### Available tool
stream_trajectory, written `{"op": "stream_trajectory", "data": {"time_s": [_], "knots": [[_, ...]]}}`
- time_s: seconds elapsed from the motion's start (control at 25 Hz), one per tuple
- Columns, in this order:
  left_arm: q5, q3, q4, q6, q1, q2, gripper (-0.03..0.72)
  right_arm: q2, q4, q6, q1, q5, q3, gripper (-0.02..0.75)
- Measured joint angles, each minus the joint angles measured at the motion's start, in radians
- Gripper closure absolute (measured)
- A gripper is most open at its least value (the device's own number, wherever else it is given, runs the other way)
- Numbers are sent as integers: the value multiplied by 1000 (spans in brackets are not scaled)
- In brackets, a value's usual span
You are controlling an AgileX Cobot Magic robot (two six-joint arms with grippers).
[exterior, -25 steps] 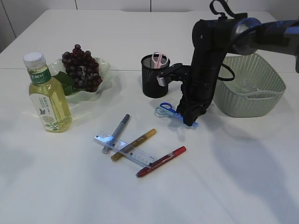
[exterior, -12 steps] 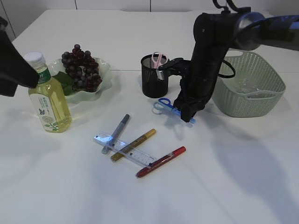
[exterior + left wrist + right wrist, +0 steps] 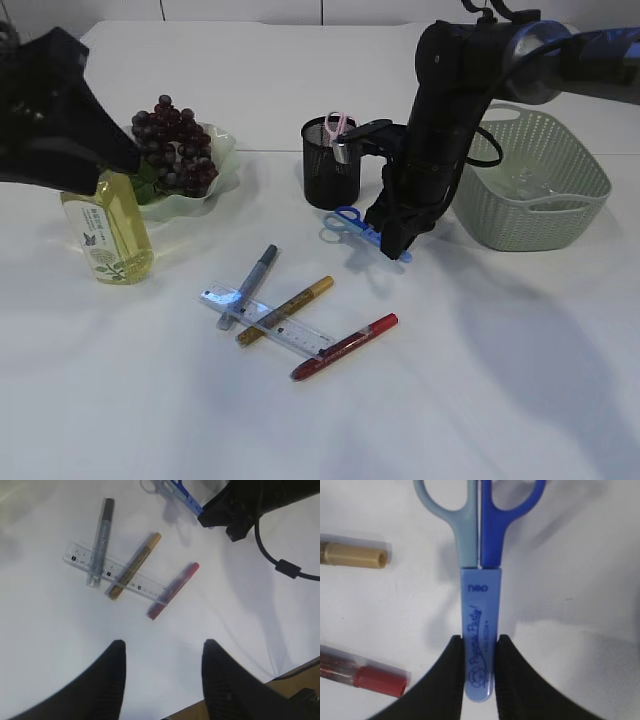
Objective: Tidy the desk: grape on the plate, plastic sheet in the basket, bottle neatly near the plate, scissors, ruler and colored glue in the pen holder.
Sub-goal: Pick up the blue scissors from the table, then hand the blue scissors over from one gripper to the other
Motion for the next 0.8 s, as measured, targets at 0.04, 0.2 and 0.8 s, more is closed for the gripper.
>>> {"op": "stream_trajectory", "data": {"time_s": [0.04, 0.2, 0.8], "knots": [[-12, 0, -15, 10, 0, 16, 326, 0, 0, 5, 0, 0, 0, 583], [-76, 0, -48, 38, 0, 69, 326, -12, 0, 9, 0, 2, 1, 583], [-204, 0, -337, 258, 0, 234, 326, -42, 43, 28, 0, 2, 1, 584]]}}
